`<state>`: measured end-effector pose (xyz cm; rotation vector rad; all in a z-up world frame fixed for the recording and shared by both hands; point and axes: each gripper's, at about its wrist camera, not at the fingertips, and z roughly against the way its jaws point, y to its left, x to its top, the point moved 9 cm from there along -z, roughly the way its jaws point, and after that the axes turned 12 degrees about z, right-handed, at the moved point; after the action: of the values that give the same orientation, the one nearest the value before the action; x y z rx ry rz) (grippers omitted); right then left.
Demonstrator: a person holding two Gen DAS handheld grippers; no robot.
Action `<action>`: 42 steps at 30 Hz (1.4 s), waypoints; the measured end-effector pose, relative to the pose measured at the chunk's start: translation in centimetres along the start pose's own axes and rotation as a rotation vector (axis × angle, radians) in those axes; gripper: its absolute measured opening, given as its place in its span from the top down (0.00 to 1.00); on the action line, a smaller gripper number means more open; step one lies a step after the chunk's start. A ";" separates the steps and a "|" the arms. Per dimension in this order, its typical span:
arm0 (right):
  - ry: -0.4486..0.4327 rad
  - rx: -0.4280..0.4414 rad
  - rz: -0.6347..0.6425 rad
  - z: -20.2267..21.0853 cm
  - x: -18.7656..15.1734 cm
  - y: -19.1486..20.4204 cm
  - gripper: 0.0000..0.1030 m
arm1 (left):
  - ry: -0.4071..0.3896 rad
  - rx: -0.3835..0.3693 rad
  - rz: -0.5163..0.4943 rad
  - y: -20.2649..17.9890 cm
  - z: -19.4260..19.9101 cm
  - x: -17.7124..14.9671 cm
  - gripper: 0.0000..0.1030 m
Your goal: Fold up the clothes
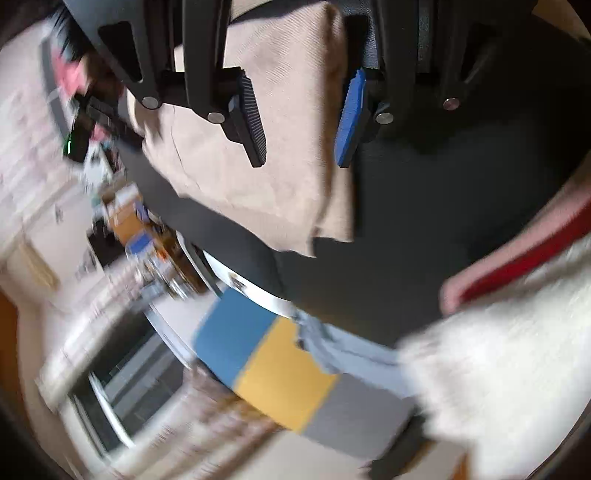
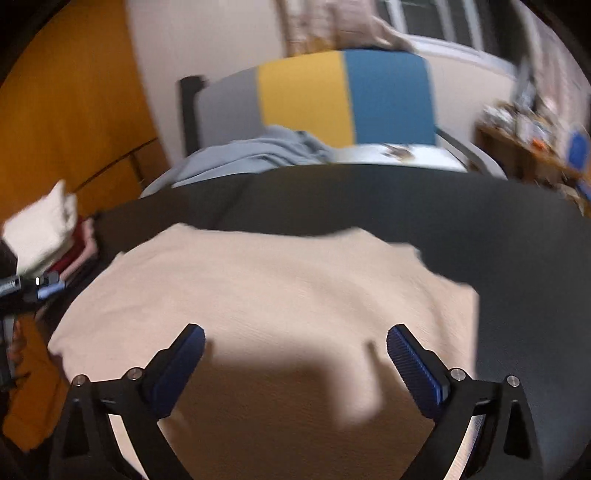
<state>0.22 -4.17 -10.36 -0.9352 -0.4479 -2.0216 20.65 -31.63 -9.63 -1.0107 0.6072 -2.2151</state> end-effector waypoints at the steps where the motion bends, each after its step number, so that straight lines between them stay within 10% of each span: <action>1: 0.000 0.014 0.036 -0.3 0.6 1.0 0.03 | 0.031 0.017 -0.054 -0.7 -0.3 -1.0 0.63; 4: 0.007 0.071 0.144 -1.1 1.5 3.9 0.03 | 0.125 0.108 -0.152 -0.8 -1.1 -4.3 0.65; 9: 0.054 0.252 0.255 -0.5 -0.3 8.7 0.03 | 0.133 0.062 0.038 3.5 1.9 -4.5 0.62; 16: 0.070 0.332 0.314 -2.3 -1.0 13.5 0.00 | 0.270 0.097 -0.124 2.8 1.4 -9.6 0.59; 23: 0.079 0.425 0.478 -4.4 -0.2 19.1 0.00 | 0.227 -0.010 0.003 3.6 -0.1 -6.1 0.57; 27: 0.104 0.387 0.541 -5.6 -1.3 19.4 0.00 | 0.349 -0.139 0.088 2.8 -2.0 -5.6 0.91; 30: 0.112 0.391 0.559 -5.4 -1.8 18.8 0.00 | 0.324 -0.261 0.105 2.1 1.4 -4.5 0.92; 34: 0.083 0.460 0.617 -3.9 -3.4 18.5 0.00 | 0.372 -0.105 0.140 6.8 2.4 -6.5 0.99; 36: 0.039 0.481 0.625 -3.4 -3.9 18.2 0.00 | 0.390 -0.048 0.186 9.2 2.4 -7.7 0.96; 42: 0.062 0.533 0.511 -3.1 -2.5 17.6 0.00 | 0.290 -0.183 0.274 6.7 3.1 -5.6 0.71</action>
<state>14.05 -14.87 -14.72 -0.5766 -0.6044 -1.3643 28.22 -32.87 -14.75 -0.6473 1.0291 -2.1005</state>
